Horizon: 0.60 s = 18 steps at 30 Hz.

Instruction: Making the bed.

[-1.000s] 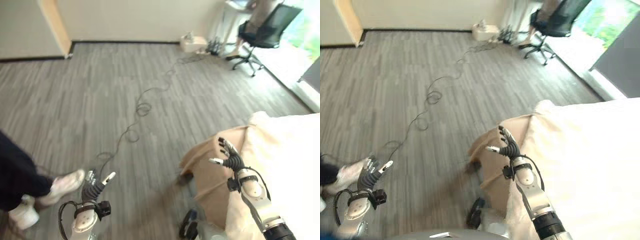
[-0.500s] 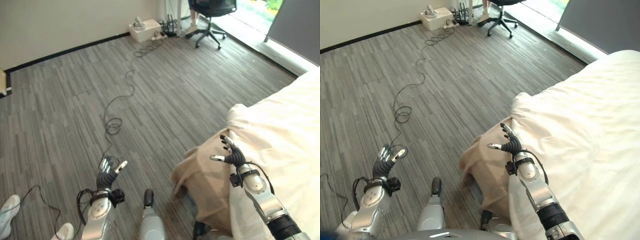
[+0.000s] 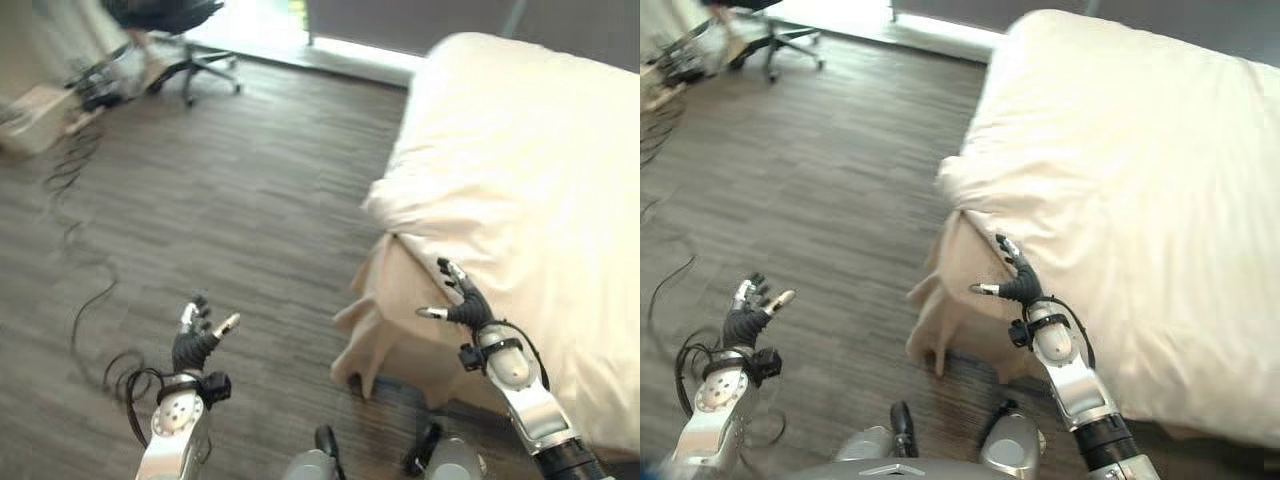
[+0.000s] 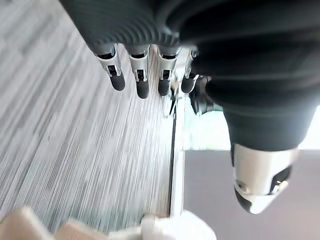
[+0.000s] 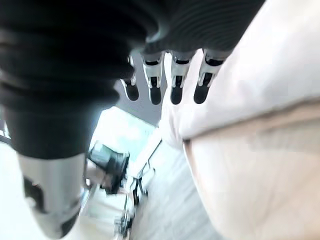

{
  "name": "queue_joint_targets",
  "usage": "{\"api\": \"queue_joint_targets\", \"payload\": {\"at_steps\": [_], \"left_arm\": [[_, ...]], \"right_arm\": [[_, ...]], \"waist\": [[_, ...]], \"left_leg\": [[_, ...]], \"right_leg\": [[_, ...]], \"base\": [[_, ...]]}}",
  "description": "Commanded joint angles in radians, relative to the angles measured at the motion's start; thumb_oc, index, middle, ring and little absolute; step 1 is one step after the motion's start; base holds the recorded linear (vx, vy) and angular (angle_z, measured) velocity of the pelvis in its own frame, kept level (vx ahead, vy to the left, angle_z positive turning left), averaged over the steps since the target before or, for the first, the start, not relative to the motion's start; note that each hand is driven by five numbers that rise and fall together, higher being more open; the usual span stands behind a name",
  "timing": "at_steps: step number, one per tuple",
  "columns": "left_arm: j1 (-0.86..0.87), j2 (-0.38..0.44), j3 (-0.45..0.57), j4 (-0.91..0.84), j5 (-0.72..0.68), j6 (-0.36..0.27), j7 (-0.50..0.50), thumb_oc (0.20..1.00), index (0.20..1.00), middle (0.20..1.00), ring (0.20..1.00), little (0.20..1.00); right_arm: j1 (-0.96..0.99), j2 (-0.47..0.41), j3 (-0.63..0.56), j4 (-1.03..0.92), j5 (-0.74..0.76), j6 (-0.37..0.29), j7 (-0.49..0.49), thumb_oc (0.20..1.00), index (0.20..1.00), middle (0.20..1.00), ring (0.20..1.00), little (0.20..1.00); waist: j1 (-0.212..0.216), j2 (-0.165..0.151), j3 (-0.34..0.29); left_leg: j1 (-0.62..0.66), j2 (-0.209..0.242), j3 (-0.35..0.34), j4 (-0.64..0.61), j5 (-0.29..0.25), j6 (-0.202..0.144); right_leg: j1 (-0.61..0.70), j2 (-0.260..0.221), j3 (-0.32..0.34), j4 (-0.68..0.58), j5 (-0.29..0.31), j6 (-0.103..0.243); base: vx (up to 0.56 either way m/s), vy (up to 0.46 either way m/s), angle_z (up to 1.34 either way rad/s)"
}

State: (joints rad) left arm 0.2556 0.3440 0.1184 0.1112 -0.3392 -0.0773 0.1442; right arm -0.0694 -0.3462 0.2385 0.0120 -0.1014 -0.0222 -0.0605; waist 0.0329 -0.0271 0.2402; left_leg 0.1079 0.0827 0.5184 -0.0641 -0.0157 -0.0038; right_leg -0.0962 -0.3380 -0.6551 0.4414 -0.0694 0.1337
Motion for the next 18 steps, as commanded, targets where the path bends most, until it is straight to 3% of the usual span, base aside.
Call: {"api": "queue_joint_targets", "payload": {"at_steps": [1,3,4,5,7,8,9,11,12,14,15,16,18], "left_arm": [[0.012,0.010,0.028,-0.050,0.020,-0.028,-0.027,1.000,1.000,1.000,1.000,1.000],[0.010,0.004,0.028,-0.054,0.022,-0.034,-0.027,1.000,1.000,1.000,1.000,1.000],[0.007,0.001,0.028,-0.101,0.030,-0.048,-0.044,1.000,1.000,1.000,1.000,1.000],[0.004,-0.001,0.029,-0.125,0.031,-0.059,-0.047,1.000,1.000,1.000,1.000,1.000],[0.000,-0.003,0.031,-0.144,0.035,-0.065,-0.043,1.000,1.000,1.000,1.000,1.000],[-0.012,-0.011,0.045,-0.173,0.044,-0.088,-0.007,1.000,1.000,1.000,1.000,1.000],[-0.027,-0.028,0.063,-0.201,0.039,-0.117,0.038,1.000,1.000,1.000,1.000,1.000],[-0.037,-0.046,0.091,-0.238,0.058,-0.144,0.098,1.000,1.000,1.000,1.000,1.000],[-0.037,-0.048,0.116,-0.241,0.085,-0.160,0.144,1.000,1.000,1.000,1.000,1.000],[-0.038,-0.048,0.115,-0.241,0.086,-0.161,0.145,1.000,1.000,1.000,1.000,1.000],[-0.047,-0.038,0.140,-0.236,0.102,-0.170,0.174,1.000,1.000,1.000,1.000,1.000],[-0.044,-0.031,0.190,-0.225,0.121,-0.191,0.213,1.000,1.000,1.000,1.000,1.000],[-0.044,-0.016,0.224,-0.235,0.150,-0.202,0.234,1.000,1.000,1.000,1.000,1.000]], "right_arm": [[-0.034,-0.056,-0.020,-0.048,-0.016,-0.067,-0.009,1.000,1.000,1.000,1.000,1.000],[-0.027,-0.069,-0.026,-0.064,-0.015,-0.064,-0.007,1.000,1.000,1.000,1.000,1.000],[-0.003,-0.085,-0.056,-0.117,0.000,-0.077,-0.003,1.000,1.000,1.000,1.000,1.000],[0.007,-0.095,-0.065,-0.133,0.014,-0.089,-0.002,1.000,1.000,1.000,1.000,1.000],[0.017,-0.103,-0.077,-0.144,0.027,-0.096,-0.002,1.000,1.000,1.000,1.000,1.000],[0.051,-0.134,-0.100,-0.152,0.023,-0.102,0.000,1.000,1.000,1.000,1.000,1.000],[0.100,-0.149,-0.140,-0.163,0.017,-0.105,-0.002,1.000,1.000,1.000,1.000,1.000],[0.137,-0.163,-0.167,-0.143,0.001,-0.111,-0.016,1.000,1.000,1.000,1.000,1.000],[0.172,-0.169,-0.192,-0.117,0.001,-0.115,-0.025,1.000,1.000,1.000,1.000,1.000],[0.173,-0.169,-0.193,-0.117,0.001,-0.115,-0.025,1.000,1.000,1.000,1.000,1.000],[0.187,-0.177,-0.211,-0.092,-0.007,-0.118,-0.039,1.000,1.000,1.000,1.000,1.000],[0.225,-0.186,-0.258,-0.065,-0.018,-0.116,-0.049,1.000,1.000,1.000,1.000,1.000],[0.251,-0.186,-0.301,-0.045,-0.016,-0.120,-0.058,1.000,1.000,1.000,1.000,1.000]], "waist": [[0.023,-0.003,-0.022],[0.017,0.000,-0.026],[-0.001,-0.003,-0.029],[-0.004,-0.001,-0.024],[-0.005,0.001,-0.021],[-0.003,0.010,-0.009],[0.005,0.004,0.002],[0.001,-0.001,0.008],[-0.005,0.010,-0.002],[-0.003,0.007,-0.004],[0.003,0.013,-0.009],[0.007,0.023,-0.017],[-0.004,0.034,-0.030]], "left_leg": [[-0.021,0.125,-0.136,0.081,-0.049,-0.079],[-0.022,0.135,-0.122,0.108,-0.063,-0.082],[-0.049,0.168,-0.106,0.236,-0.092,-0.093],[-0.076,0.194,-0.112,0.322,-0.086,-0.103],[-0.099,0.220,-0.125,0.405,-0.069,-0.116],[-0.144,0.247,-0.196,0.528,-0.005,-0.145],[-0.196,0.202,-0.292,0.530,-0.013,-0.146],[-0.196,0.174,-0.340,0.404,-0.046,-0.129],[-0.151,0.182,-0.378,0.231,-0.029,-0.137],[-0.147,0.177,-0.374,0.217,-0.018,-0.135],[-0.138,0.179,-0.424,0.157,0.002,-0.145],[-0.120,0.181,-0.536,0.075,0.023,-0.159],[-0.117,0.186,-0.576,0.037,0.041,-0.171]], "right_leg": [[0.099,0.088,0.092,-0.283,-0.012,-0.006],[0.109,0.100,0.114,-0.335,-0.002,-0.007],[0.149,0.132,0.152,-0.418,-0.008,-0.022],[0.170,0.151,0.168,-0.451,-0.016,-0.034],[0.187,0.172,0.185,-0.473,-0.021,-0.046],[0.216,0.200,0.219,-0.499,-0.034,-0.067],[0.214,0.191,0.244,-0.502,-0.035,-0.063],[0.193,0.168,0.261,-0.493,-0.016,-0.038],[0.185,0.159,0.294,-0.494,-0.006,-0.013],[0.181,0.156,0.296,-0.495,-0.003,-0.013],[0.180,0.156,0.317,-0.496,-0.002,-0.003],[0.183,0.162,0.369,-0.495,-0.004,0.010],[0.188,0.152,0.398,-0.497,-0.001,0.021]], "base": [[0.05,-0.129,-0.89],[0.06,-0.113,-0.82],[0.09,-0.153,-1.02],[0.13,-0.195,-0.84],[0.09,-0.080,-0.86],[0.09,0.030,-1.05],[0.03,0.119,-0.78],[-0.02,0.278,-0.87],[0.05,0.273,-1.04],[0.04,0.155,-0.79],[0.13,0.285,-0.51],[0.16,0.374,-0.52],[0.11,0.362,-0.74]]}}
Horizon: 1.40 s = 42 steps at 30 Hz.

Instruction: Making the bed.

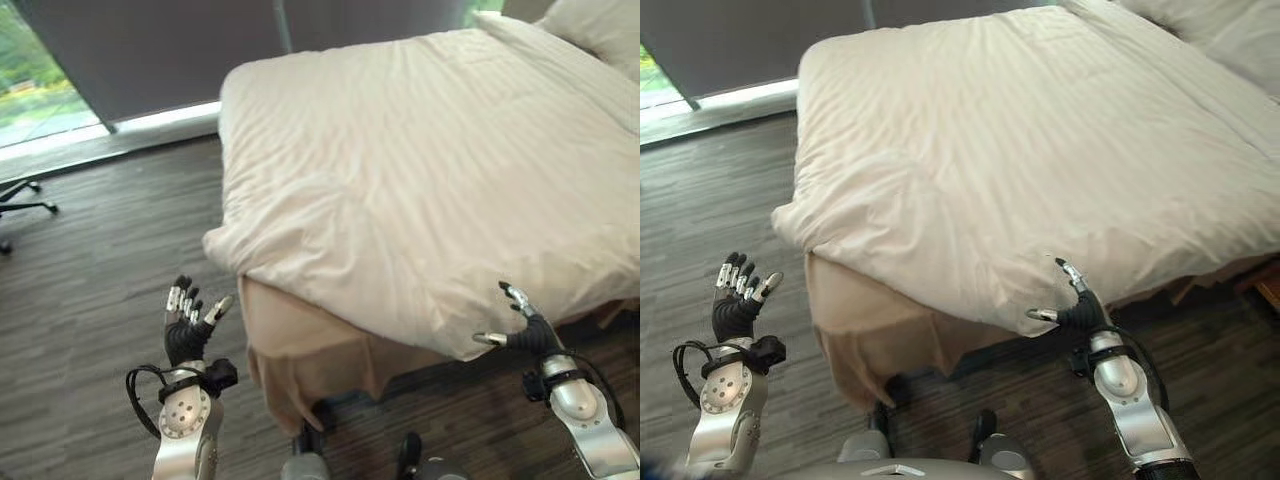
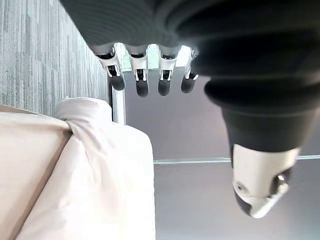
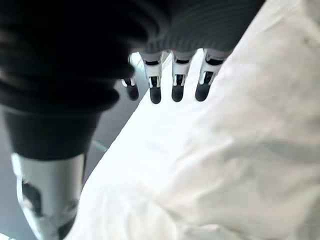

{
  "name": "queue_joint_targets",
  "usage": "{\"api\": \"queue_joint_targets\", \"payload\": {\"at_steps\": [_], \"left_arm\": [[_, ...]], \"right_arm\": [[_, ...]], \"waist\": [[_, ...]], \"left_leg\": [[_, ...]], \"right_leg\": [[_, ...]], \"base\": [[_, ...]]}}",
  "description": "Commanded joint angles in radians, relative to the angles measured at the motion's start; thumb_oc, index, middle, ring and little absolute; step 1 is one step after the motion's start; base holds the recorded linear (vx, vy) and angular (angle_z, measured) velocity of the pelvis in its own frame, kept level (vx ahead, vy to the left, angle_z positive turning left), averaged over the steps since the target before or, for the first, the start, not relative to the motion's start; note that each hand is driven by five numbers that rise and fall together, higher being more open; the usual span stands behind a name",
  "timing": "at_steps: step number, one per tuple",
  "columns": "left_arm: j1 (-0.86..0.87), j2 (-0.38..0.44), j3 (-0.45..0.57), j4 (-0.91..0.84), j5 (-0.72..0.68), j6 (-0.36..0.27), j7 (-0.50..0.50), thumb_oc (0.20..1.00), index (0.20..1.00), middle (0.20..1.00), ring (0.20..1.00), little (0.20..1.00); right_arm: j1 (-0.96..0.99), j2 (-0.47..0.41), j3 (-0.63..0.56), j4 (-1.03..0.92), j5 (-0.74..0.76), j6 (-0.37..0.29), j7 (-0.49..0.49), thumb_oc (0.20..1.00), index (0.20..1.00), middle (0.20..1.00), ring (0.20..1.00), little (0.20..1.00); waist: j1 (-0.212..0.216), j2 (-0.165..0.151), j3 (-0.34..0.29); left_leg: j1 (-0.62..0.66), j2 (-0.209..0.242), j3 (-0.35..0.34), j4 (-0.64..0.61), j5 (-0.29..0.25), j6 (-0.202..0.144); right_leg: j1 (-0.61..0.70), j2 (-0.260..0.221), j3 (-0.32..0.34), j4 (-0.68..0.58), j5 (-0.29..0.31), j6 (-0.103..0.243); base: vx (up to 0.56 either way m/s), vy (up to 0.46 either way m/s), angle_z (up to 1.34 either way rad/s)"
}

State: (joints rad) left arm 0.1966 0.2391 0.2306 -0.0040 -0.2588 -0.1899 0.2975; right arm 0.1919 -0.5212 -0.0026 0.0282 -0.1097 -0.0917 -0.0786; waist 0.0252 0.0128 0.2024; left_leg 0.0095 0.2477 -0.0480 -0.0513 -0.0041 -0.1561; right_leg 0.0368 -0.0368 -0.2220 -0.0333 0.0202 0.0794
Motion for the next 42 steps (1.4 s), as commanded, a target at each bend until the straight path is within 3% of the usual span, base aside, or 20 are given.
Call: {"api": "queue_joint_targets", "payload": {"at_steps": [1,3,4,8,10,12,14,19,20,24,28,32,33,35,42], "left_arm": [[0.010,0.102,0.128,-0.131,0.090,-0.086,0.083,1.000,1.000,1.000,1.000,1.000],[-0.007,0.135,0.145,-0.129,0.127,-0.080,0.094,1.000,1.000,1.000,1.000,1.000],[-0.019,0.200,0.164,-0.121,0.192,-0.063,0.097,1.000,1.000,1.000,1.000,1.000],[-0.146,0.386,0.153,-0.029,0.289,-0.013,0.124,1.000,1.000,1.000,1.000,1.000],[-0.203,0.458,0.141,0.034,0.330,0.014,0.115,1.000,1.000,1.000,1.000,1.000],[-0.254,0.515,0.110,0.067,0.361,0.025,0.094,1.000,1.000,1.000,1.000,1.000],[-0.296,0.551,0.082,0.110,0.398,0.046,0.074,1.000,1.000,1.000,1.000,1.000],[-0.409,0.653,0.002,0.240,0.528,0.109,0.068,1.000,1.000,1.000,1.000,1.000],[-0.476,0.718,-0.056,0.324,0.676,0.167,0.079,1.000,1.000,1.000,1.000,1.000],[-0.561,0.756,-0.152,0.447,0.834,0.232,0.089,1.000,1.000,1.000,1.000,1.000],[-0.767,0.803,-0.340,0.675,0.939,0.296,0.098,1.000,1.000,1.000,1.000,1.000],[-0.883,0.819,-0.390,0.694,0.939,0.315,0.113,1.000,1.000,1.000,1.000,1.000],[-0.972,0.830,-0.453,0.712,0.959,0.329,0.117,1.000,1.000,1.000,1.000,1.000],[-1.013,0.832,-0.484,0.728,0.963,0.333,0.117,1.000,1.000,1.000,1.000,1.000],[-1.238,0.787,-0.630,0.887,0.892,0.339,0.164,1.000,1.000,1.000,1.000,1.000]], "right_arm": [[0.011,-0.008,-0.088,-0.058,-0.003,-0.052,-0.040,1.000,1.000,1.000,1.000,1.000],[0.034,0.006,-0.115,-0.051,0.005,-0.057,-0.039,1.000,1.000,1.000,1.000,1.000],[0.067,0.024,-0.139,-0.049,0.014,-0.054,-0.031,1.000,1.000,1.000,1.000,1.000],[0.061,0.056,-0.113,-0.005,-0.009,-0.029,-0.012,1.000,1.000,1.000,1.000,1.000],[0.049,0.056,-0.079,0.011,-0.032,-0.027,0.002,1.000,1.000,1.000,1.000,1.000],[0.065,0.053,-0.051,0.015,-0.044,-0.029,0.023,1.000,1.000,1.000,1.000,1.000],[0.081,0.050,-0.029,0.039,-0.055,-0.026,0.042,1.000,1.000,1.000,1.000,1.000],[0.086,0.027,0.003,0.075,-0.063,-0.020,0.062,1.000,1.000,1.000,1.000,1.000],[0.093,-0.004,0.022,0.075,-0.107,-0.029,0.067,1.000,1.000,1.000,1.000,1.000],[0.104,-0.038,0.023,0.074,-0.136,-0.047,0.048,1.000,1.000,1.000,1.000,1.000],[0.118,-0.065,0.035,0.071,-0.138,-0.067,0.029,1.000,1.000,1.000,1.000,1.000],[0.074,-0.094,0.075,0.091,-0.223,-0.067,-0.019,1.000,1.000,1.000,1.000,1.000],[0.046,-0.104,0.099,0.108,-0.238,-0.065,-0.034,1.000,1.000,1.000,1.000,1.000],[0.036,-0.101,0.108,0.113,-0.243,-0.064,-0.041,1.000,1.000,1.000,1.000,1.000],[-0.053,-0.078,0.195,0.155,-0.289,-0.063,-0.108,1.000,1.000,1.000,1.000,1.000]], "waist": [[-0.008,0.000,0.001],[-0.023,0.006,-0.006],[-0.042,0.004,-0.028],[-0.074,-0.004,-0.030],[-0.066,0.010,-0.011],[-0.084,0.013,0.001],[-0.083,0.006,-0.005],[-0.102,0.005,-0.033],[-0.120,0.005,-0.039],[-0.142,0.001,-0.048],[-0.178,-0.006,-0.028],[-0.186,-0.021,0.030],[-0.188,-0.030,0.065],[-0.186,-0.036,0.077],[-0.186,-0.067,0.157]], "left_leg": [[-0.015,0.023,0.006,0.010,0.030,-0.015],[-0.008,0.023,0.032,-0.005,0.032,-0.016],[0.016,-0.013,0.058,-0.024,0.016,0.001],[0.057,-0.077,0.138,-0.036,-0.012,0.051],[0.065,-0.081,0.203,-0.036,-0.018,0.064],[0.072,-0.096,0.234,-0.030,-0.018,0.077],[0.083,-0.119,0.268,-0.027,-0.026,0.082],[0.088,-0.124,0.321,-0.036,-0.032,0.079],[0.092,-0.121,0.343,-0.036,-0.037,0.081],[0.095,-0.123,0.360,-0.036,-0.044,0.079],[0.061,-0.123,0.375,-0.036,-0.038,0.079],[-0.009,-0.120,0.373,-0.036,-0.018,0.082],[-0.047,-0.115,0.366,-0.035,-0.003,0.081],[-0.065,-0.114,0.361,-0.034,0.002,0.081],[-0.168,-0.103,0.337,-0.027,0.034,0.080]], "right_leg": [[0.060,-0.159,-0.034,-0.026,-0.089,0.086],[0.058,-0.175,-0.030,-0.022,-0.084,0.095],[0.050,-0.208,-0.009,-0.016,-0.062,0.117],[-0.038,-0.264,0.044,0.068,0.004,0.146],[-0.086,-0.255,-0.038,0.148,-0.022,0.131],[-0.096,-0.199,-0.056,0.212,-0.066,0.118],[-0.057,-0.178,-0.103,0.162,-0.081,0.106],[-0.034,-0.173,-0.104,0.055,-0.022,0.113],[-0.026,-0.174,-0.096,0.015,0.006,0.123],[-0.017,-0.179,-0.095,-0.025,0.026,0.133],[-0.049,-0.183,-0.076,-0.043,0.042,0.145],[-0.117,-0.183,-0.062,-0.044,0.055,0.150],[-0.151,-0.184,-0.058,-0.043,0.060,0.148],[-0.165,-0.184,-0.056,-0.043,0.062,0.147],[-0.255,-0.192,-0.055,-0.033,0.084,0.146]], "base": [[0.07,0.379,-0.55],[0.07,0.327,-0.10],[0.11,0.378,-0.12],[0.05,0.355,-0.48],[-0.10,0.267,-1.05],[-0.04,0.234,-0.96],[0.03,0.165,-0.50],[0.06,0.047,-0.52],[0.06,0.033,-0.44],[0.06,0.026,-0.22],[0.01,0.027,-0.10],[-0.12,-0.009,-0.14],[-0.11,-0.020,-0.09],[-0.08,-0.029,-0.02],[-0.06,-0.043,0.12]]}}
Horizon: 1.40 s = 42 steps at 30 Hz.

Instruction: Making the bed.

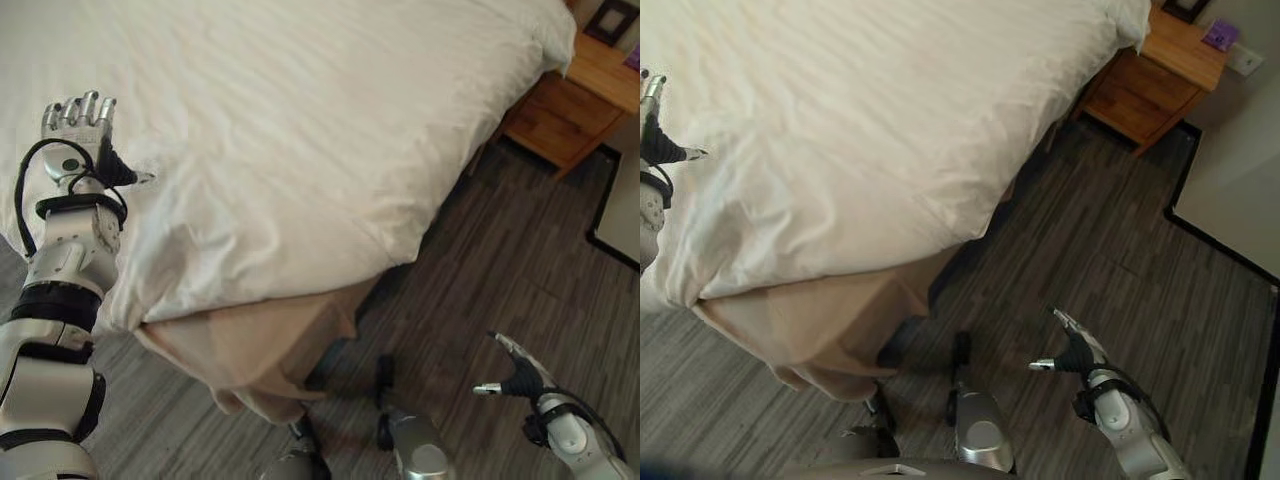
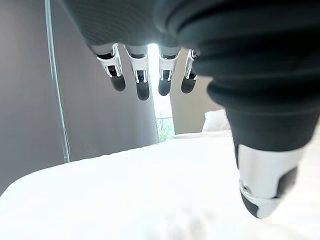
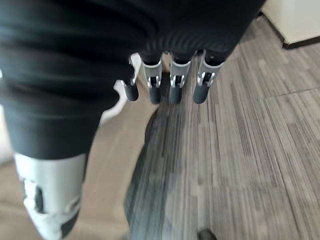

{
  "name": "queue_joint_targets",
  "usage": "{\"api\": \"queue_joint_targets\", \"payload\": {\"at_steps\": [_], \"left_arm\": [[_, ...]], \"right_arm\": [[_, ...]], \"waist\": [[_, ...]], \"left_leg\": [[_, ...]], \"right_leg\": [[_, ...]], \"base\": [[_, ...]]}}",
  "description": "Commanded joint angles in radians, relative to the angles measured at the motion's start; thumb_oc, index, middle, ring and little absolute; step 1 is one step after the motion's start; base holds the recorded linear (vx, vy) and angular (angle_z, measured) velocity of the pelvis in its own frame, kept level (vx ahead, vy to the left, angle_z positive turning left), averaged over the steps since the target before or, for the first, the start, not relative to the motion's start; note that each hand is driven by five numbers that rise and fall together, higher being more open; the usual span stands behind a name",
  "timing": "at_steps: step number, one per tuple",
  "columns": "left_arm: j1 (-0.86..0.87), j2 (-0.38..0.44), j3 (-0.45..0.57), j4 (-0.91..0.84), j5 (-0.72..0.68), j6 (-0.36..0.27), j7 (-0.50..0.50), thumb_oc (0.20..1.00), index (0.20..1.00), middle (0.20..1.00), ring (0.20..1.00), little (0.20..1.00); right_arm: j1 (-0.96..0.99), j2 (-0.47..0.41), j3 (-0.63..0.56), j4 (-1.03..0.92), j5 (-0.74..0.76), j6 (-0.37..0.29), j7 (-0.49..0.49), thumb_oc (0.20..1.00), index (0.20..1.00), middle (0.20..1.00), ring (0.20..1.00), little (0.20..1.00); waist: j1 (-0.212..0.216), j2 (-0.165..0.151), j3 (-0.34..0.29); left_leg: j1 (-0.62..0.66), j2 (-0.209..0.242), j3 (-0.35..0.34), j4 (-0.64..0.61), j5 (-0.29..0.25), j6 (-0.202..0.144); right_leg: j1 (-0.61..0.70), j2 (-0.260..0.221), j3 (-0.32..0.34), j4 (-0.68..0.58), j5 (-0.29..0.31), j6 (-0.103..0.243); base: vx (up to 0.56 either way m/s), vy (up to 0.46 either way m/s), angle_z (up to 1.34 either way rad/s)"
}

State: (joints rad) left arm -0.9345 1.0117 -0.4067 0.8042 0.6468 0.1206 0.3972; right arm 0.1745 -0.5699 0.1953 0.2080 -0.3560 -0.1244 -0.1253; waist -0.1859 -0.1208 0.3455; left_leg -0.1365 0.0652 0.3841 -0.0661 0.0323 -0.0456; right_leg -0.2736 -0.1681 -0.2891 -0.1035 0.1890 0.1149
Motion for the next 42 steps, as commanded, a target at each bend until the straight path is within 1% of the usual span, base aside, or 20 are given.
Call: {"api": "queue_joint_targets", "payload": {"at_steps": [1,2,3,5,6,7,8,12,16,17,19,21,25,27,30,34,36,38,40,42], "left_arm": [[-0.146,0.006,-0.023,0.119,-0.010,0.038,0.069,1.000,1.000,1.000,1.000,1.000],[-0.163,0.001,-0.041,0.143,-0.001,0.047,0.065,1.000,1.000,1.000,1.000,1.000],[-0.193,-0.004,-0.062,0.173,0.005,0.055,0.066,1.000,1.000,1.000,1.000,1.000],[-0.232,-0.017,-0.090,0.220,0.008,0.067,0.071,1.000,1.000,1.000,1.000,1.000],[-0.282,-0.026,-0.139,0.293,0.010,0.067,0.063,0.950,0.950,0.950,0.950,0.950],[-0.296,-0.029,-0.154,0.325,0.007,0.063,0.048,0.485,0.485,0.485,0.485,0.485],[-0.309,-0.029,-0.161,0.345,-0.003,0.058,0.044,0.200,0.200,0.200,0.200,0.200],[-0.298,-0.034,-0.119,0.392,-0.088,0.027,0.009,0.200,0.200,0.200,0.200,0.200],[-0.252,-0.049,-0.077,0.339,-0.160,-0.010,-0.008,0.200,0.200,0.200,0.200,0.200],[-0.224,-0.060,-0.046,0.304,-0.197,-0.024,-0.004,0.200,0.200,0.200,0.200,0.200],[0.019,-0.127,0.149,0.020,-0.349,-0.102,0.034,0.200,0.200,0.200,0.200,0.200],[0.211,-0.208,0.248,-0.154,-0.406,-0.140,0.028,0.200,0.200,0.200,0.200,0.200],[0.571,-0.426,0.347,-0.430,-0.484,-0.208,-0.024,0.200,0.200,0.200,0.200,0.200],[0.719,-0.525,0.341,-0.516,-0.522,-0.235,-0.074,0.200,0.200,0.200,0.200,0.200],[0.873,-0.592,0.316,-0.527,-0.583,-0.251,-0.146,0.200,0.200,0.200,0.200,0.200],[1.032,-0.621,0.302,-0.455,-0.606,-0.227,-0.219,0.200,0.200,0.200,0.200,0.200],[1.105,-0.635,0.305,-0.450,-0.602,-0.234,-0.244,0.200,0.200,0.200,0.200,0.200],[1.144,-0.643,0.315,-0.445,-0.598,-0.231,-0.252,0.200,0.200,0.200,0.200,0.200],[1.203,-0.681,0.331,-0.459,-0.655,-0.243,-0.254,0.200,0.200,0.200,0.200,0.200],[1.219,-0.707,0.319,-0.467,-0.692,-0.247,-0.260,0.200,0.200,0.200,0.200,0.200]], "right_arm": [[-0.051,-0.031,0.015,-0.020,-0.054,-0.027,-0.070,1.000,1.000,1.000,1.000,1.000],[-0.056,-0.034,0.025,-0.023,-0.060,-0.027,-0.072,1.000,1.000,1.000,1.000,1.000],[-0.058,-0.035,0.031,-0.029,-0.064,-0.030,-0.077,1.000,1.000,1.000,1.000,1.000],[-0.061,-0.033,0.048,-0.036,-0.066,-0.037,-0.085,1.000,1.000,1.000,1.000,1.000],[-0.070,-0.031,0.067,-0.034,-0.058,-0.047,-0.091,1.000,1.000,1.000,1.000,1.000],[-0.073,-0.031,0.073,-0.035,-0.061,-0.050,-0.089,1.000,1.000,1.000,1.000,1.000],[-0.074,-0.030,0.078,-0.038,-0.060,-0.054,-0.088,1.000,1.000,1.000,1.000,1.000],[-0.077,-0.042,0.085,-0.023,-0.053,-0.060,-0.066,1.000,1.000,1.000,1.000,1.000],[-0.076,-0.064,0.080,-0.024,-0.047,-0.070,-0.047,1.000,1.000,1.000,1.000,1.000],[-0.076,-0.067,0.076,-0.026,-0.048,-0.070,-0.046,1.000,1.000,1.000,1.000,1.000],[-0.071,-0.053,0.071,-0.017,-0.061,-0.056,-0.052,1.000,1.000,1.000,1.000,1.000],[-0.068,-0.038,0.059,0.005,-0.075,-0.044,-0.054,1.000,1.000,1.000,1.000,1.000],[-0.043,0.008,0.010,0.042,-0.098,-0.021,-0.056,1.000,1.000,1.000,1.000,1.000],[-0.034,0.043,-0.019,0.061,-0.095,-0.012,-0.060,1.000,1.000,1.000,1.000,1.000],[-0.040,0.094,-0.026,0.100,-0.073,-0.008,-0.059,1.000,1.000,1.000,1.000,1.000],[-0.041,0.115,-0.016,0.085,-0.067,-0.014,-0.044,1.000,1.000,1.000,1.000,1.000],[-0.050,0.117,-0.010,0.075,-0.068,-0.013,-0.047,1.000,1.000,1.000,1.000,1.000],[-0.061,0.115,-0.008,0.070,-0.066,-0.013,-0.045,1.000,1.000,1.000,1.000,1.000],[-0.123,0.088,0.011,0.069,-0.056,-0.002,-0.049,1.000,1.000,1.000,1.000,1.000],[-0.160,0.058,0.023,0.087,-0.062,0.006,-0.062,1.000,1.000,1.000,1.000,1.000]], "waist": [[0.025,0.061,0.025],[0.025,0.062,0.028],[0.025,0.053,0.044],[0.027,0.051,0.053],[0.025,0.048,0.065],[0.025,0.047,0.067],[0.025,0.047,0.065],[0.028,0.051,0.045],[0.036,0.060,0.018],[0.038,0.059,0.013],[0.059,0.072,-0.022],[0.071,0.077,-0.045],[0.090,0.093,-0.078],[0.092,0.103,-0.089],[0.100,0.123,-0.085],[0.127,0.137,-0.103],[0.159,0.118,-0.119],[0.169,0.121,-0.129],[0.202,0.152,-0.120],[0.218,0.174,-0.099]], "left_leg": [[-0.039,0.083,-0.096,-0.010,0.001,-0.031],[-0.039,0.085,-0.109,-0.014,-0.016,-0.038],[-0.064,0.085,-0.101,-0.009,0.008,-0.033],[-0.079,0.090,-0.120,-0.013,-0.004,-0.042],[-0.112,0.093,-0.130,-0.013,0.009,-0.044],[-0.125,0.093,-0.132,-0.014,0.014,-0.045],[-0.133,0.093,-0.134,-0.014,0.015,-0.045],[-0.145,0.093,-0.142,-0.017,0.016,-0.047],[-0.113,0.090,-0.145,-0.019,0.004,-0.048],[-0.107,0.083,-0.133,-0.020,0.022,-0.040],[-0.052,0.069,-0.130,-0.021,0.006,-0.035],[-0.016,0.059,-0.129,-0.021,-0.007,-0.029],[0.058,0.039,-0.130,-0.021,-0.024,-0.018],[0.078,0.027,-0.147,-0.021,-0.024,-0.007],[0.105,0.021,-0.171,-0.015,-0.015,0.016],[0.101,0.023,-0.209,-0.010,0.021,0.025],[0.085,0.009,-0.213,-0.008,0.032,0.019],[0.076,0.011,-0.212,-0.009,0.042,0.015],[0.039,0.026,-0.186,0.000,0.089,-0.005],[0.000,0.029,-0.213,0.019,0.115,-0.025]], "right_leg": [[0.042,-0.062,0.010,0.038,-0.084,0.111],[0.041,-0.060,0.017,0.035,-0.096,0.121],[0.020,-0.066,0.004,0.039,-0.078,0.113],[0.011,-0.063,0.010,0.034,-0.088,0.123],[-0.016,-0.062,0.012,0.033,-0.082,0.125],[-0.028,-0.061,0.014,0.032,-0.081,0.124],[-0.034,-0.060,0.017,0.029,-0.079,0.124],[-0.046,-0.058,0.020,0.025,-0.082,0.122],[-0.015,-0.058,0.020,0.022,-0.093,0.119],[-0.010,-0.063,0.008,0.023,-0.079,0.109],[0.048,-0.063,-0.002,0.020,-0.085,0.107],[0.086,-0.067,-0.004,0.019,-0.089,0.105],[0.164,-0.077,-0.011,0.019,-0.100,0.101],[0.193,-0.076,0.030,0.037,-0.118,0.096],[0.195,-0.017,0.161,0.209,-0.229,0.078],[0.247,0.079,0.202,0.424,-0.334,0.041],[0.329,0.074,0.184,0.310,-0.387,0.012],[0.349,0.078,0.177,0.261,-0.381,0.001],[0.381,0.074,0.176,0.123,-0.353,-0.004],[0.390,0.078,0.177,0.074,-0.339,-0.017]], "base": [[0.05,-0.028,0.13],[-0.04,-0.044,0.07],[0.06,-0.036,-0.06],[0.00,-0.063,0.02],[-0.06,-0.072,0.13],[-0.05,-0.060,0.17],[-0.03,-0.030,0.12],[-0.01,-0.012,0.00],[-0.02,0.007,0.01],[-0.08,0.014,-0.01],[-0.03,0.028,-0.02],[0.03,0.045,0.16],[0.02,0.060,0.13],[-0.05,0.051,0.14],[-0.15,0.043,0.33],[-0.19,-0.101,0.34],[-0.16,-0.172,0.52],[-0.17,-0.163,0.15],[-0.33,-0.230,-0.07],[-0.32,-0.136,-0.82]]}}
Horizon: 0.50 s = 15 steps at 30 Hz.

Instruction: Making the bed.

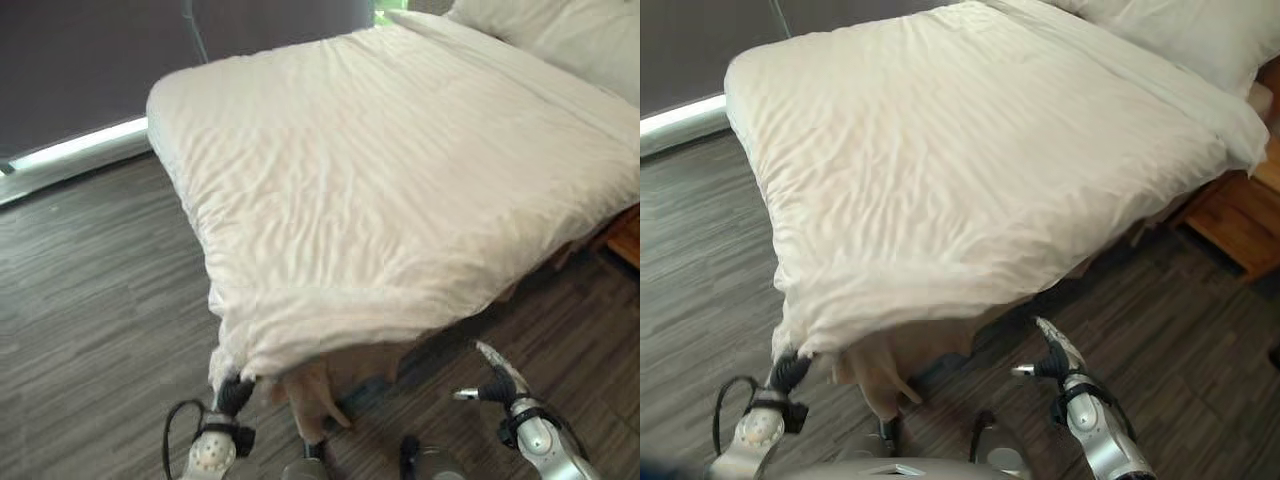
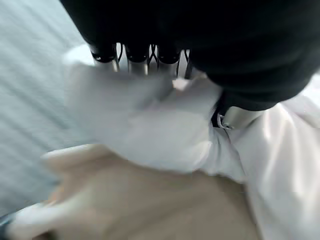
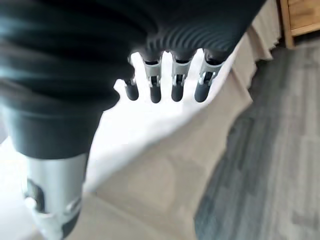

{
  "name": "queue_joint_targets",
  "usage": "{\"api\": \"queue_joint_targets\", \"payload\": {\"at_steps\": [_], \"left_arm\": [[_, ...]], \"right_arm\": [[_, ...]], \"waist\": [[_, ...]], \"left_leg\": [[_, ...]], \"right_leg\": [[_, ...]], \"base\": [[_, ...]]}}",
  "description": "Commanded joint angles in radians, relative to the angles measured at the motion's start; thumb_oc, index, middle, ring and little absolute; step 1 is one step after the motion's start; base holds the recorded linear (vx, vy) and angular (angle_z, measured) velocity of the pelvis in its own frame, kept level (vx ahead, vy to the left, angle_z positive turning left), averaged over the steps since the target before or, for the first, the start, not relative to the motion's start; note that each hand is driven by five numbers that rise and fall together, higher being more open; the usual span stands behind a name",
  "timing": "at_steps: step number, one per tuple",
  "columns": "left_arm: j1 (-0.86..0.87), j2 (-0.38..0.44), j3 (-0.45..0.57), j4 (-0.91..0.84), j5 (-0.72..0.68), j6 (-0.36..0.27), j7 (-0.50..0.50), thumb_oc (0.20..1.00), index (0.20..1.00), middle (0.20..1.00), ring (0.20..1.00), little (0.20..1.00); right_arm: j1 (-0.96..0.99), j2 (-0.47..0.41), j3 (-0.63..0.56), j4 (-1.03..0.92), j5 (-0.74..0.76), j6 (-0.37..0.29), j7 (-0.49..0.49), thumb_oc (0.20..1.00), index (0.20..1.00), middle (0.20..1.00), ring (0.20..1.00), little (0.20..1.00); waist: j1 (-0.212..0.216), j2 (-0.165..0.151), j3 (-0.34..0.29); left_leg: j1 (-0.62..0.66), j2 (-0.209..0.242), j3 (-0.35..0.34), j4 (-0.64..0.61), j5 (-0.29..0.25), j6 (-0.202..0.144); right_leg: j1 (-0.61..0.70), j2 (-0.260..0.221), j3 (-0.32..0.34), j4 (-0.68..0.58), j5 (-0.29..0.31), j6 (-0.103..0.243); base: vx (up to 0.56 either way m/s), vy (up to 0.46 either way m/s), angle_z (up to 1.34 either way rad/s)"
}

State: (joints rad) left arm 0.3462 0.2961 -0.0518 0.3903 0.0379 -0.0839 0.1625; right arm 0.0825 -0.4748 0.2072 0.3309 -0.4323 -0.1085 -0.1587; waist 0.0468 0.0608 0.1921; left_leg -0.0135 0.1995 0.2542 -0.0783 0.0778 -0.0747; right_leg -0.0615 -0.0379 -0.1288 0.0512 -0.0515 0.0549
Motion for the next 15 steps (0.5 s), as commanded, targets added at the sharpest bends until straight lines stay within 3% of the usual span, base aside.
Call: {"api": "queue_joint_targets", "payload": {"at_steps": [1,2,3,4,7,9,11,13,15], "left_arm": [[-0.068,-0.001,-0.042,-0.055,-0.104,-0.044,-0.028,0.200,0.200,0.200,0.200,0.200],[-0.081,-0.007,-0.051,-0.055,-0.124,-0.044,-0.028,0.200,0.200,0.200,0.200,0.200],[-0.074,-0.014,-0.062,-0.075,-0.153,-0.041,-0.042,0.200,0.200,0.200,0.200,0.200],[-0.064,-0.014,-0.068,-0.090,-0.170,-0.039,-0.053,0.282,0.282,0.282,0.282,0.282],[-0.042,-0.016,-0.087,-0.086,-0.222,-0.026,-0.088,1.000,1.000,1.000,1.000,1.000],[-0.030,-0.023,-0.093,-0.060,-0.234,-0.009,-0.107,1.000,1.000,1.000,1.000,1.000],[-0.026,-0.025,-0.096,-0.051,-0.241,-0.002,-0.118,1.000,1.000,1.000,1.000,1.000],[-0.023,-0.026,-0.101,-0.029,-0.232,0.005,-0.133,1.000,1.000,1.000,1.000,1.000],[-0.022,-0.018,-0.102,0.014,-0.177,0.015,-0.135,1.000,1.000,1.000,1.000,1.000]], "right_arm": [[-0.085,-0.052,0.009,-0.033,0.012,-0.003,-0.036,1.000,1.000,1.000,1.000,1.000],[-0.095,-0.059,0.001,-0.032,0.013,0.007,-0.050,1.000,1.000,1.000,1.000,1.000],[-0.094,-0.056,-0.010,-0.028,0.023,0.019,-0.064,1.000,1.000,1.000,1.000,1.000],[-0.088,-0.051,-0.021,-0.027,0.034,0.023,-0.073,1.000,1.000,1.000,1.000,1.000],[-0.067,-0.039,-0.051,-0.032,0.057,0.028,-0.081,1.000,1.000,1.000,1.000,1.000],[-0.043,-0.032,-0.083,-0.027,0.071,0.033,-0.084,1.000,1.000,1.000,1.000,1.000],[-0.036,-0.032,-0.092,-0.022,0.072,0.038,-0.085,1.000,1.000,1.000,1.000,1.000],[-0.036,-0.041,-0.111,-0.024,0.071,0.043,-0.087,1.000,1.000,1.000,1.000,1.000],[-0.063,-0.046,-0.132,-0.027,0.070,0.060,-0.105,1.000,1.000,1.000,1.000,1.000]], "waist": [[-0.013,-0.001,0.069],[-0.019,-0.003,0.084],[-0.038,-0.012,0.084],[-0.052,-0.021,0.077],[-0.096,-0.026,0.048],[-0.133,-0.013,0.007],[-0.142,-0.006,-0.003],[-0.153,0.005,-0.012],[-0.146,-0.001,-0.016]], "left_leg": [[-0.150,-0.108,-0.102,0.060,0.069,-0.010],[-0.155,-0.107,-0.099,0.104,0.042,-0.014],[-0.133,-0.090,-0.068,0.178,-0.023,-0.006],[-0.104,-0.072,-0.046,0.220,-0.061,-0.001],[0.027,0.011,0.004,0.284,-0.110,-0.011],[0.139,0.051,0.066,0.213,-0.112,-0.039],[0.167,0.055,0.072,0.184,-0.127,-0.050],[0.177,0.040,0.092,0.099,-0.140,-0.050],[0.180,0.016,0.068,0.036,-0.142,-0.040]], "right_leg": [[0.171,-0.056,0.007,-0.085,-0.092,0.038],[0.159,-0.070,-0.007,-0.077,-0.089,0.035],[0.137,-0.089,-0.035,-0.069,-0.075,0.034],[0.125,-0.099,-0.048,-0.061,-0.067,0.027],[0.103,-0.112,-0.104,-0.058,-0.059,0.017],[0.083,-0.122,-0.170,-0.055,-0.049,0.028],[0.086,-0.124,-0.182,-0.051,-0.057,0.038],[0.078,-0.138,-0.217,-0.040,-0.041,0.051],[0.069,-0.162,-0.249,-0.031,-0.007,0.067]], "base": [[-0.41,-0.091,-0.35],[-0.50,-0.100,0.42],[-0.46,-0.118,0.95],[-0.38,-0.118,1.11],[-0.20,-0.033,0.75],[-0.17,0.061,0.37],[-0.06,0.096,0.62],[-0.17,0.194,1.33],[-0.20,0.288,1.19]]}}
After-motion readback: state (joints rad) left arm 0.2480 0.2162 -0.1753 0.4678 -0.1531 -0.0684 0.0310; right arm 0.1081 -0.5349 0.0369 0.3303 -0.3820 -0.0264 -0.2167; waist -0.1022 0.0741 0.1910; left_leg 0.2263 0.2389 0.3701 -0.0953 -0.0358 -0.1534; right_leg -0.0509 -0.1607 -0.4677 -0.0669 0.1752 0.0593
